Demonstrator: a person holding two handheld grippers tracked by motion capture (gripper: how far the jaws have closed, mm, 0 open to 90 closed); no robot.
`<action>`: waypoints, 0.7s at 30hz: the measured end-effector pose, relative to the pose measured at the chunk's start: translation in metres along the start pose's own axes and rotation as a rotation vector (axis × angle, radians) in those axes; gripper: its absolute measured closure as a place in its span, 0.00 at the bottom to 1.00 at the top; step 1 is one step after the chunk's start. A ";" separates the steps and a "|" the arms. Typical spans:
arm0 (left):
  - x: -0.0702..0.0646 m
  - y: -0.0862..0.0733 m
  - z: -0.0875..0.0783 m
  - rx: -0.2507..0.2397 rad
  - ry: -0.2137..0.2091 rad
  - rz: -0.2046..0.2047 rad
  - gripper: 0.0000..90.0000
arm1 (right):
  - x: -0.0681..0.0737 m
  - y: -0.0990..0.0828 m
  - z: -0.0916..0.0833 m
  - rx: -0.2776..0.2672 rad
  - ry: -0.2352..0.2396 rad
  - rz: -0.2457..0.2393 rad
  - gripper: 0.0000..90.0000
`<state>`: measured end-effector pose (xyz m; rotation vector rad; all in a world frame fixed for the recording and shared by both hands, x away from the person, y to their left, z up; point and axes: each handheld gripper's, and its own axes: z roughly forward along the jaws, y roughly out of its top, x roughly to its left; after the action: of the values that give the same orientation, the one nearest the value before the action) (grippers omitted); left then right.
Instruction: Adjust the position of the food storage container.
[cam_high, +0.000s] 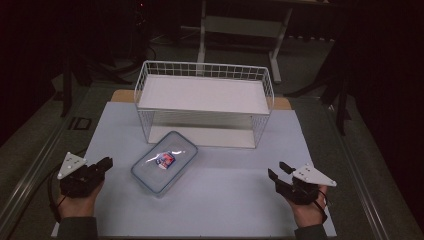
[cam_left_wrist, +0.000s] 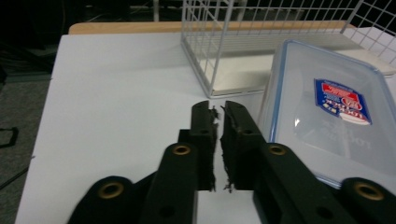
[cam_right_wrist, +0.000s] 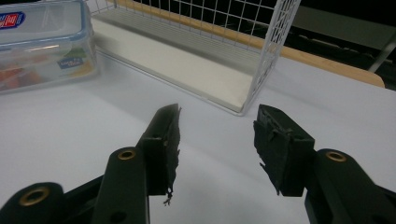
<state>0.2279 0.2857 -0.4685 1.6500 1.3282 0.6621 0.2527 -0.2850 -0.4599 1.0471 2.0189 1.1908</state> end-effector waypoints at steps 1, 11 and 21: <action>0.000 0.000 0.000 0.000 0.000 0.000 0.95 | 0.000 0.000 0.000 0.000 0.000 0.000 0.55; -0.009 0.022 0.023 -0.002 -0.076 0.030 1.00 | 0.000 0.000 0.001 -0.001 -0.016 0.004 0.49; -0.021 0.044 0.060 0.023 -0.111 0.029 1.00 | -0.001 0.000 -0.001 -0.005 -0.030 0.013 0.46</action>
<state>0.2930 0.2457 -0.4545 1.7030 1.2390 0.5661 0.2528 -0.2867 -0.4599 1.0708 1.9880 1.1788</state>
